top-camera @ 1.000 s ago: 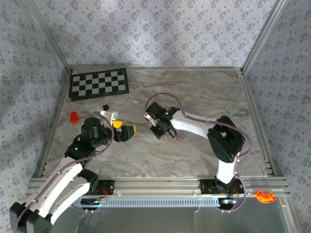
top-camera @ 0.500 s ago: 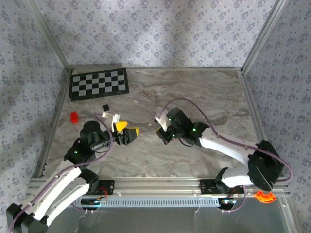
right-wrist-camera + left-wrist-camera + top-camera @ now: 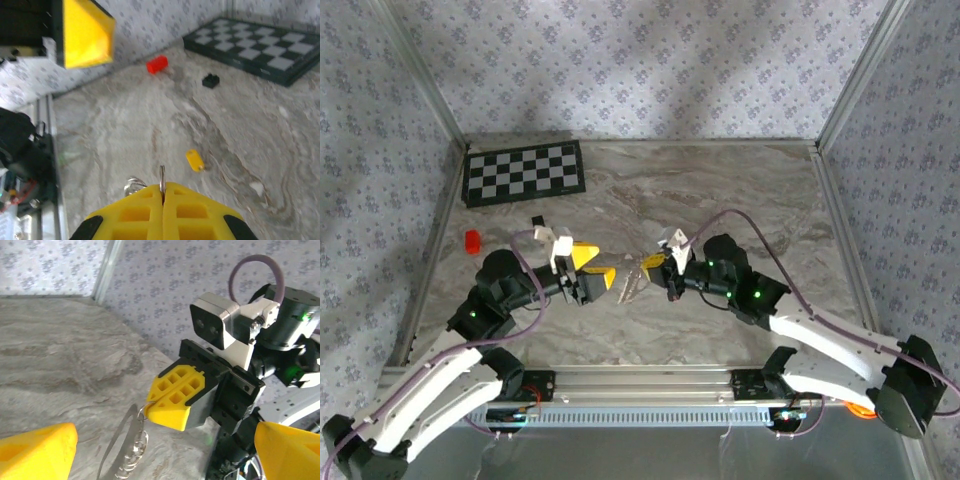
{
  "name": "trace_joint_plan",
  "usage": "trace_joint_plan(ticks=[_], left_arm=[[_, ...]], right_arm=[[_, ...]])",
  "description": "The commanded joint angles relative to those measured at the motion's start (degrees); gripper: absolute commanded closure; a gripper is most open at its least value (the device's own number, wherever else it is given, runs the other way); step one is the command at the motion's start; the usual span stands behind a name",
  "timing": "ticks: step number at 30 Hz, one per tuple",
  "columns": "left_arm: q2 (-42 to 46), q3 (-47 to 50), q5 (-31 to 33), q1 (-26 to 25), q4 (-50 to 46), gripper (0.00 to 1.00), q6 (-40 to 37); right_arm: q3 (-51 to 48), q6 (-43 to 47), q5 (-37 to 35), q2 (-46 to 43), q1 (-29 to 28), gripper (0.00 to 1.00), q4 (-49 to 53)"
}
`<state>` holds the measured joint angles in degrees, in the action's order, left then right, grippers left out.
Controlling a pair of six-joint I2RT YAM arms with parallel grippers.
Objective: Put the keys on the keyring
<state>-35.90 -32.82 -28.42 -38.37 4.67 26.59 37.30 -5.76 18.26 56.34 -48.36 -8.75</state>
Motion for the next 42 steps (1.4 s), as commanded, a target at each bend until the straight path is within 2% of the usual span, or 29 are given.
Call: trace_joint_plan(ticks=[1, 11, 25, 37, 42], left_arm=[[-0.6, -2.7, -3.1, -2.1, 4.7, 0.09, -1.8], [-1.1, -5.5, -1.6, -9.7, 7.2, 0.17, -5.3], [-3.1, -6.8, 1.7, -10.9, 11.1, 0.37, -6.7], [-5.3, -6.0, -4.4, -11.2, 15.3, 0.54, -7.8], [-5.9, -7.2, -7.0, -11.5, 13.8, 0.62, -8.5]], right_arm=[[-1.3, -2.9, 4.1, -3.5, 0.0, 1.00, -8.6], [-3.2, -8.2, 9.3, -7.5, -0.1, 1.00, -21.4], [-6.8, -11.9, 13.0, -5.7, -1.3, 1.00, -36.1], [-10.2, -12.9, 11.8, -5.5, -2.6, 1.00, -43.3], [-11.1, -13.5, 11.9, -5.1, -2.9, 1.00, -45.0]])
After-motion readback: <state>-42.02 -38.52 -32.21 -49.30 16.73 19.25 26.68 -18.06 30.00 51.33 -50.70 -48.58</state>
